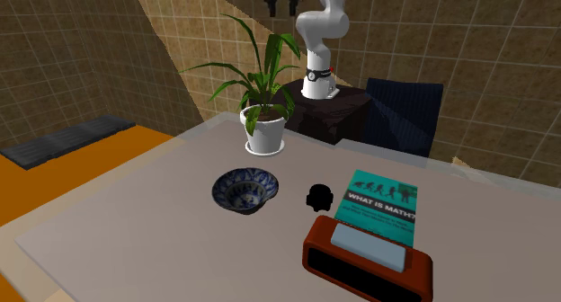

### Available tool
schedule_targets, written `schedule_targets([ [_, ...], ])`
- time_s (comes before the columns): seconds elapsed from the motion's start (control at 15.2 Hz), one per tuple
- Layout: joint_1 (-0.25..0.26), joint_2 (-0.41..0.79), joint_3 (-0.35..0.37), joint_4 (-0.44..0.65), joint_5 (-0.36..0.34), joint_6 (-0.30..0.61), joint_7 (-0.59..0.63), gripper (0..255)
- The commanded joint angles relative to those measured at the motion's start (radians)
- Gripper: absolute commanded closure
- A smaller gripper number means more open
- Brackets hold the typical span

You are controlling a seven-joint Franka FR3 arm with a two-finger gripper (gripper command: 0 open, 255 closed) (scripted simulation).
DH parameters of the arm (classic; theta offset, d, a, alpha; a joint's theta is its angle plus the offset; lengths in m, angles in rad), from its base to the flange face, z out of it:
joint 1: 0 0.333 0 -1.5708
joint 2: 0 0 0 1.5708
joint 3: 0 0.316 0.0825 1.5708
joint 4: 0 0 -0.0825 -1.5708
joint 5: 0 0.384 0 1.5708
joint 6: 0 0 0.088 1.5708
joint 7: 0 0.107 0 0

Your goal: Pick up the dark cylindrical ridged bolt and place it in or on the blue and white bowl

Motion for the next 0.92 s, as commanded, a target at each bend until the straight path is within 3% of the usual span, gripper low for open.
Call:
schedule_targets([
  [0.0,0.009,0.051,0.028,-0.006,0.008,0.056,0.023,0],
  [0.46,0.031,0.261,0.117,0.006,0.009,0.246,0.102,0],
  [0.86,0.042,0.474,0.184,0.066,-0.037,0.385,0.189,0],
])
